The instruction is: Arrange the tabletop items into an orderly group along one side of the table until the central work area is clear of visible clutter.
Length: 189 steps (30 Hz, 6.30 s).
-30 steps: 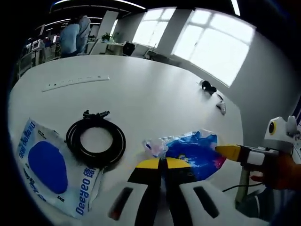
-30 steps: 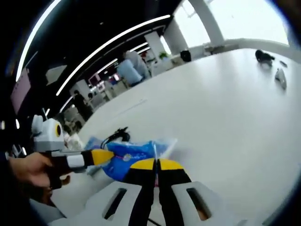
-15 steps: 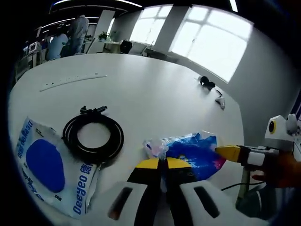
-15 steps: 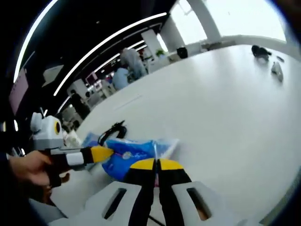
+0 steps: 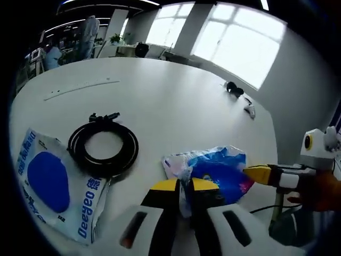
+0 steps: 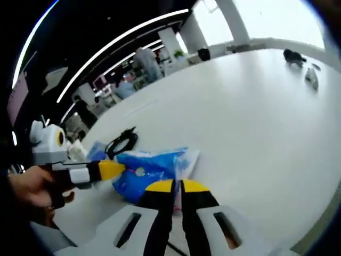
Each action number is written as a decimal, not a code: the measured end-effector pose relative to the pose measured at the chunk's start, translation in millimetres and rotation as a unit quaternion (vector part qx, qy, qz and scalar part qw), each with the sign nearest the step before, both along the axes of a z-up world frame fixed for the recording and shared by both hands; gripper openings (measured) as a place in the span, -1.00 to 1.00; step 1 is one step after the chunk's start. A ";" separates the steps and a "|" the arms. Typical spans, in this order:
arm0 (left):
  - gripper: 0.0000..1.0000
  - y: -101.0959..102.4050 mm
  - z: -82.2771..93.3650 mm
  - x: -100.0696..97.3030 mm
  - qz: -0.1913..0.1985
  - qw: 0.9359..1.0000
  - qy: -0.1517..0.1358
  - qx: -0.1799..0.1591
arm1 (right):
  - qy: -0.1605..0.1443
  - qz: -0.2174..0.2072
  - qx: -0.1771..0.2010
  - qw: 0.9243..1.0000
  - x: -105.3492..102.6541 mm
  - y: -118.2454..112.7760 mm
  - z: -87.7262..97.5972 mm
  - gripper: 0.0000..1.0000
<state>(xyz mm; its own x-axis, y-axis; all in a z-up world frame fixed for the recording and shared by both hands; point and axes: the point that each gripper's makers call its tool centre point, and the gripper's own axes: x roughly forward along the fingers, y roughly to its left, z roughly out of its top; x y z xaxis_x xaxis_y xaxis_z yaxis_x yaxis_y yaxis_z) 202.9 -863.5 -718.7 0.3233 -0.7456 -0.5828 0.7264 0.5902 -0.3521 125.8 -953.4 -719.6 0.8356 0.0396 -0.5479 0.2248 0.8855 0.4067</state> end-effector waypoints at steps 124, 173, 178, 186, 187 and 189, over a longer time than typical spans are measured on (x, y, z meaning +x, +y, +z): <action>-0.47 92.7 16.4 133.9 0.136 0.990 -0.049 -0.005 | -0.037 0.170 -0.070 0.982 151.2 78.8 33.7 -0.58; -0.48 71.3 -15.3 145.2 0.107 0.993 -0.049 0.031 | 0.017 0.189 -0.067 0.979 176.4 87.7 -1.9 -0.58; -0.48 71.1 -16.2 145.4 0.104 0.993 -0.050 0.034 | 0.022 0.189 -0.067 0.979 178.0 90.7 -4.6 -0.58; -0.51 71.2 -17.1 147.0 0.099 0.993 -0.051 0.037 | 0.029 0.189 -0.068 0.979 181.0 90.9 -8.0 -0.58; -0.50 70.8 -16.6 147.4 0.100 0.993 -0.050 0.035 | 0.030 0.189 -0.068 0.979 181.0 91.0 -8.4 -0.58; -0.50 70.0 -16.1 149.4 0.103 0.993 -0.050 0.030 | 0.032 0.191 -0.071 0.978 180.4 91.7 -8.5 -0.58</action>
<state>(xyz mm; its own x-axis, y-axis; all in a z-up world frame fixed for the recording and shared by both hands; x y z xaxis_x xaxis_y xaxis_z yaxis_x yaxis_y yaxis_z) 352.3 -793.5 -734.8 0.5246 -0.6218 -0.5814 0.6174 0.7482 -0.2431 306.2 -861.7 -728.1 0.7386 0.2632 -0.6206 -0.1138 0.9561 0.2700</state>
